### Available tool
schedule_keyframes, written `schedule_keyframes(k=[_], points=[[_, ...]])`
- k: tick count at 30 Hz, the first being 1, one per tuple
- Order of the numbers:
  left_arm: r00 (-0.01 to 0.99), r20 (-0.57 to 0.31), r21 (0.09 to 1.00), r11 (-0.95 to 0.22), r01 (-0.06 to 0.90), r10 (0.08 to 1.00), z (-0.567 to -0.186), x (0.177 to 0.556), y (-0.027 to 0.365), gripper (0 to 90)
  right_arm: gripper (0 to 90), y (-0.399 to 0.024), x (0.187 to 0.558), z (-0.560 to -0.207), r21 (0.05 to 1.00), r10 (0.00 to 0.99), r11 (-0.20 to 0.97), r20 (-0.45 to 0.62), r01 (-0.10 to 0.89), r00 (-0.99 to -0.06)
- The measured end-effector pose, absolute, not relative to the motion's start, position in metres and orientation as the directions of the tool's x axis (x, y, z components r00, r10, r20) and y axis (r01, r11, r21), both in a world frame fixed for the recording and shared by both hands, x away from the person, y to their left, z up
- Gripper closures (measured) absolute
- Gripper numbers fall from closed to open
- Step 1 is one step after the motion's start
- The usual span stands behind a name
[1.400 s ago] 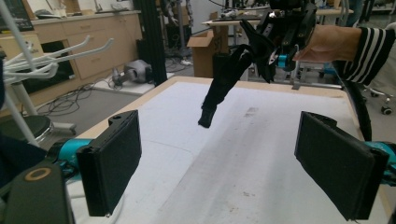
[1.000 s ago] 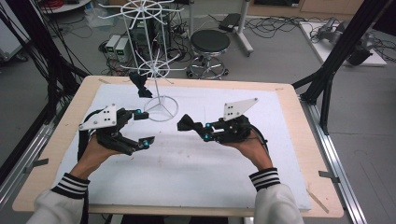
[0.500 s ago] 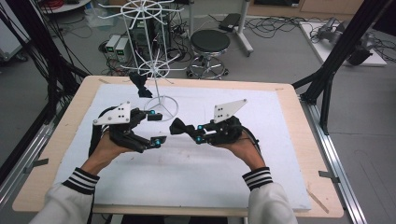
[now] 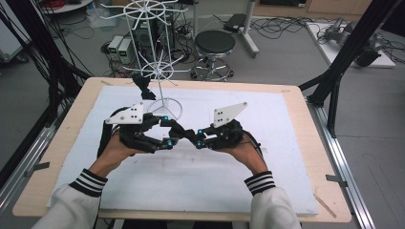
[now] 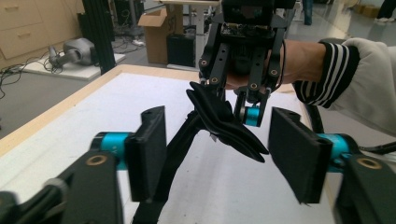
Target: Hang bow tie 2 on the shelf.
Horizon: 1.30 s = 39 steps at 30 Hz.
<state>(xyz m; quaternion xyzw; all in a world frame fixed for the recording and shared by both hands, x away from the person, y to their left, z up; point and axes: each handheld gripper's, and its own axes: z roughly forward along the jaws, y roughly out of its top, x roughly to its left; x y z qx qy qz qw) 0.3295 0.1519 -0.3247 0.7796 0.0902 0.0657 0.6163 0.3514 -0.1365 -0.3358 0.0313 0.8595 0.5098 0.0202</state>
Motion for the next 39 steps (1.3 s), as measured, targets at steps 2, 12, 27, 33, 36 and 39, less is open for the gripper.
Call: schedule_keyframes(k=[2, 12, 27, 33, 36, 39], points=[[0.976, -0.003, 0.97, -0.237, 0.056, 0.218, -0.324, 0.329, 0.151, 44.0, 79.8, -0.136, 0.351, -0.336, 0.877, 0.074, 0.479, -0.003, 0.032, -0.997], [0.974, -0.016, 0.965, -0.253, 0.074, 0.224, -0.323, 0.329, 0.152, 69.3, 79.9, -0.133, 0.351, -0.337, 0.876, 0.075, 0.48, -0.003, 0.034, -0.997], [0.97, -0.031, 0.964, -0.25, 0.093, 0.243, -0.321, 0.328, 0.153, 82.4, 77.8, -0.131, 0.352, -0.338, 0.88, 0.073, 0.473, -0.004, 0.031, -0.997], [0.967, -0.015, 0.97, -0.232, 0.076, 0.255, -0.319, 0.327, 0.156, 82.5, 6.9, -0.128, 0.343, -0.34, 0.895, 0.198, 0.447, -0.082, 0.015, -0.977], [0.967, -0.02, 0.97, -0.228, 0.08, 0.255, -0.319, 0.326, 0.157, 82.5, 1.1, -0.127, 0.34, -0.34, 0.898, 0.213, 0.44, -0.085, 0.018, -0.973], [0.966, -0.021, 0.969, -0.232, 0.083, 0.258, -0.318, 0.326, 0.157, 82.5, 1.1, -0.129, 0.339, -0.34, 0.903, 0.228, 0.429, -0.069, 0.037, -0.971]])
